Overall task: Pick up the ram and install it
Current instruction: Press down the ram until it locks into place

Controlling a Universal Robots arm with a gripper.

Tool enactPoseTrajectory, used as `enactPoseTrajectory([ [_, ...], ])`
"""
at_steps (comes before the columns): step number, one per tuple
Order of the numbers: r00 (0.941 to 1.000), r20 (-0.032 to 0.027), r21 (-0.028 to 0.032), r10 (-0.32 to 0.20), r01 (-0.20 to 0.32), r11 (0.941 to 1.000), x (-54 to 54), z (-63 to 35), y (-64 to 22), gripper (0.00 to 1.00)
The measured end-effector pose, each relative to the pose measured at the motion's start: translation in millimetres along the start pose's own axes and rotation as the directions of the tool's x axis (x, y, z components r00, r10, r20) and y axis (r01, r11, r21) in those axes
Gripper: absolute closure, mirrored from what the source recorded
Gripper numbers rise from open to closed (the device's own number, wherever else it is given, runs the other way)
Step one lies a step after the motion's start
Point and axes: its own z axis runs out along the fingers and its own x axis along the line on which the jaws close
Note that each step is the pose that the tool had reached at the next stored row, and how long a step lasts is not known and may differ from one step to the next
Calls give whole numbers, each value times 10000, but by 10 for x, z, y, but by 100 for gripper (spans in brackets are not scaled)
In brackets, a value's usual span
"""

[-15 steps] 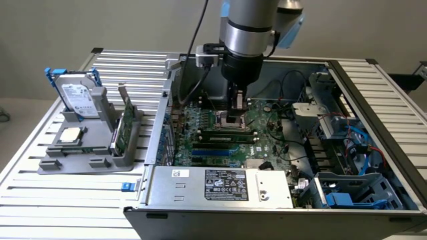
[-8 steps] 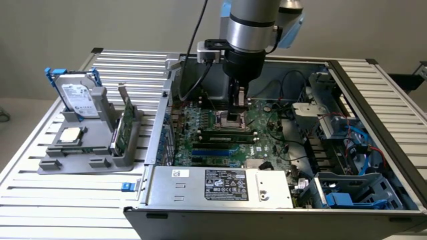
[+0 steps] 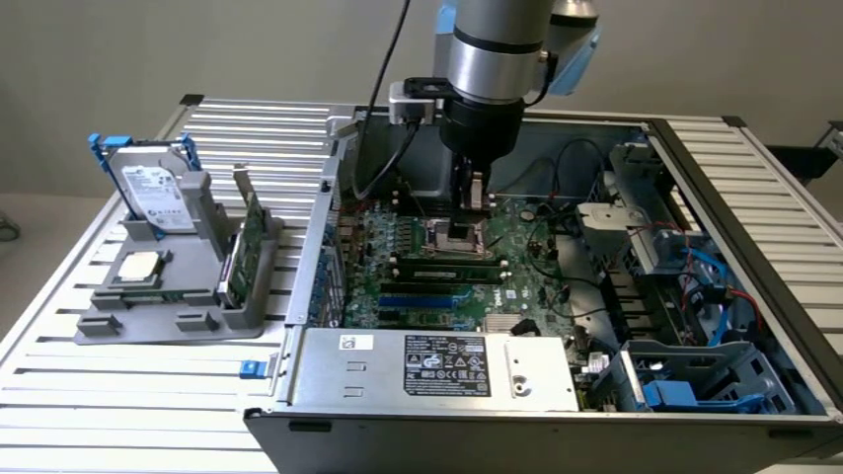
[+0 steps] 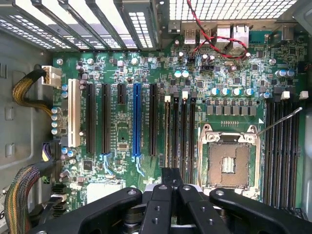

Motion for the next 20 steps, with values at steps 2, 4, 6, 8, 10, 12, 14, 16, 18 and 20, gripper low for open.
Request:
enactPoseTrajectory([
  [2,10000,-1,0,0,0,10000,0,0,0,89],
  [4,10000,-1,0,0,0,10000,0,0,0,89],
  [6,10000,2,-5,45,-45,10000,0,0,0,89],
  [8,9995,21,-24,312,-312,9995,0,0,-1,89],
  [10,9982,38,-46,603,-602,9982,0,1,0,89],
  [12,9959,51,-70,905,-905,9959,0,0,0,89],
  [14,9926,64,-93,1209,-1208,9926,0,0,0,89],
  [16,9883,77,-117,1525,-1524,9882,0,1,0,89],
  [18,9827,89,-143,1849,-1848,9827,0,1,0,89],
  [20,9764,100,-167,2160,-2158,9763,0,0,0,89],
])
